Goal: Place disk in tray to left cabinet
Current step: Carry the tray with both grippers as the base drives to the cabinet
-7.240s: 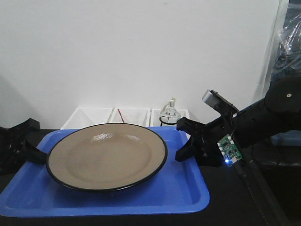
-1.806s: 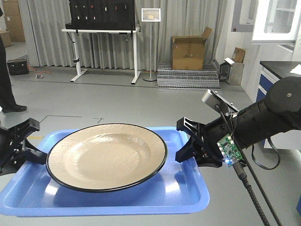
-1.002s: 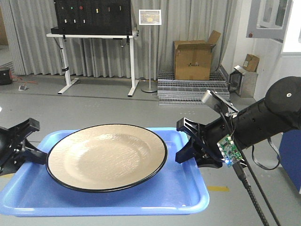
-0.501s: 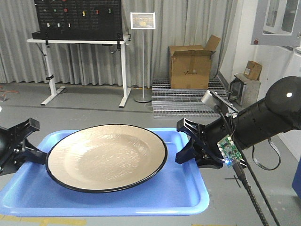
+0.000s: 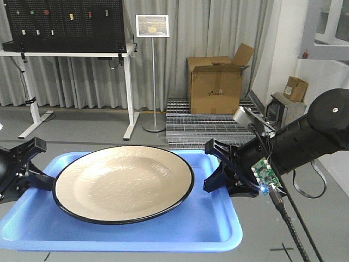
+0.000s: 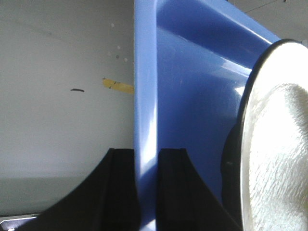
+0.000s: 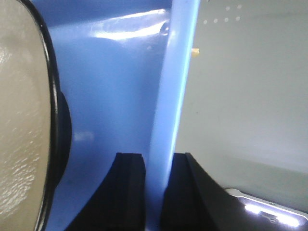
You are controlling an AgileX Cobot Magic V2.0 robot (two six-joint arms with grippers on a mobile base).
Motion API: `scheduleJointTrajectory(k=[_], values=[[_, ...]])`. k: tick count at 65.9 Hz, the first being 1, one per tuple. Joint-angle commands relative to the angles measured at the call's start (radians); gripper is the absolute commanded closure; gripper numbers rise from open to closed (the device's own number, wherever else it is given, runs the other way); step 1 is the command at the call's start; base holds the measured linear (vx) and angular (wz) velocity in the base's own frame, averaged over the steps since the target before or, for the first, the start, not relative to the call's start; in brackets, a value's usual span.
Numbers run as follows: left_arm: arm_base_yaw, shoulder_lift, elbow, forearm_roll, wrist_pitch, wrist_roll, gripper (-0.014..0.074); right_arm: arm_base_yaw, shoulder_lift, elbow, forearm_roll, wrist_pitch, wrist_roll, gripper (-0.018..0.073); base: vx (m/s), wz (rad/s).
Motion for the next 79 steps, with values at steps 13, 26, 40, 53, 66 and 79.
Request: scheduleJointTrajectory(k=[13, 26, 40, 53, 66, 79], values=[[-0.038, -0.044, -0.037, -0.228, 0.031, -0.011, 0.0596, 0.033, -0.058, -0.042, 0.247, -0.007, -0.007, 0.0564, 0.67, 0.00], [-0.038, -0.044, -0.037, -0.228, 0.031, -0.011, 0.0596, 0.033, -0.058, -0.042, 0.247, -0.007, -0.007, 0.0564, 0.66, 0.02], [-0.038, -0.044, -0.037, -0.228, 0.031, -0.011, 0.0596, 0.033, -0.058, -0.042, 0.247, -0.008, -0.007, 0.0564, 0.65, 0.02], [-0.038, -0.044, -0.037, -0.228, 0.031, -0.011, 0.0596, 0.033, -0.058, -0.042, 0.247, -0.006, -0.007, 0.0564, 0.64, 0.00], [-0.038, -0.044, -0.037, -0.228, 0.031, -0.011, 0.0596, 0.033, -0.058, -0.042, 0.247, -0.006, -0.007, 0.0564, 0.62, 0.00], [-0.038, -0.044, -0.037, -0.228, 0.031, -0.011, 0.0596, 0.033, -0.058, -0.042, 0.247, -0.006, -0.007, 0.0564, 0.61, 0.02]])
